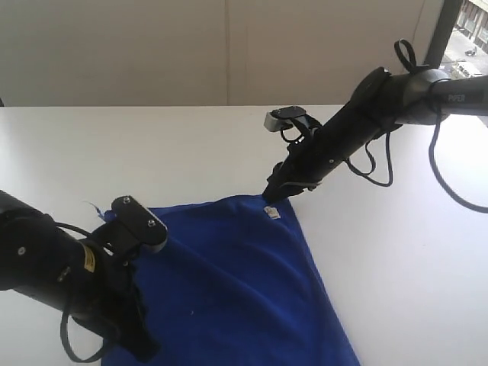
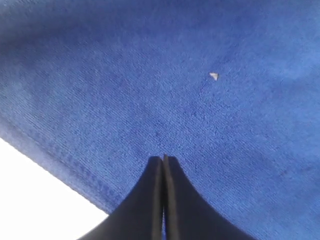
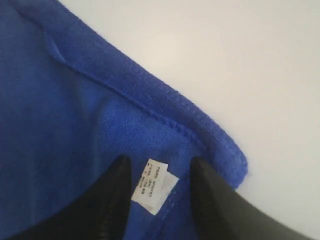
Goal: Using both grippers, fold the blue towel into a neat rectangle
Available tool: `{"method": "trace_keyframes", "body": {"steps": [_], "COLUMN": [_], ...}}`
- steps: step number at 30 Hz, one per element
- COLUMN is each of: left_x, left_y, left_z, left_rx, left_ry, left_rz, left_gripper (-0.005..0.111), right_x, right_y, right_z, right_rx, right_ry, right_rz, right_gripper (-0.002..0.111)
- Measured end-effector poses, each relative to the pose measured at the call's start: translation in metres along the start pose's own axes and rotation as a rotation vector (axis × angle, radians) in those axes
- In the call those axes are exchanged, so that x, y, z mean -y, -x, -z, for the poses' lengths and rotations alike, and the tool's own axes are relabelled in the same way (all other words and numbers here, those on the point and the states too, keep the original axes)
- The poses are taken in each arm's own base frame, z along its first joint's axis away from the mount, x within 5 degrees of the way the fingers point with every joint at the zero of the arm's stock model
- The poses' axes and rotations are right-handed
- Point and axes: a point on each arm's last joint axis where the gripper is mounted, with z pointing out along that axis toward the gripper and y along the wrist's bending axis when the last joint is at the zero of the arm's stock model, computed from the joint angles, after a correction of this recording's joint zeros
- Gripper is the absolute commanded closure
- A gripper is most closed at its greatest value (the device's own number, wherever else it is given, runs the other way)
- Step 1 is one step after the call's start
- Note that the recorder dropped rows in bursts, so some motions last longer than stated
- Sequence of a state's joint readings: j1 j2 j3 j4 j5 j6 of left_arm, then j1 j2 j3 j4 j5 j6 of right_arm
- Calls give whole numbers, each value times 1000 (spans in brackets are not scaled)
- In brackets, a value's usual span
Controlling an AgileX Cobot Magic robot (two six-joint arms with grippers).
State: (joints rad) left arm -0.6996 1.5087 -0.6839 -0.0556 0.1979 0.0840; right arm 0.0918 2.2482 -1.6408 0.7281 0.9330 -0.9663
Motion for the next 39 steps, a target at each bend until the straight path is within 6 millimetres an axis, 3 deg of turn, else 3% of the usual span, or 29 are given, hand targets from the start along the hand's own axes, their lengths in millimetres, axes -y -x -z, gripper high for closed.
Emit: {"method": "trace_keyframes", "body": {"steps": [8, 14, 24, 34, 39], "left_x": [0, 0, 0, 0, 0], "left_y": [-5, -6, -6, -6, -6], "left_z": [-23, -26, -26, -26, -26], "left_rx": [-72, -76, -76, -76, -76], "left_ry": [-9, -11, -11, -11, -11], "left_rz": [11, 17, 17, 15, 15], "left_gripper": [107, 107, 107, 107, 107], "right_x": [0, 0, -1, 2, -3], "right_y": [-9, -10, -10, -10, -9], "right_z": [-10, -11, -11, -11, -13], "right_rx": [-56, -68, -70, -63, -73], "right_ry": [54, 67, 70, 44, 65], "right_rz": [-64, -83, -86, -64, 41], "right_gripper": [75, 79, 108, 108, 92]}}
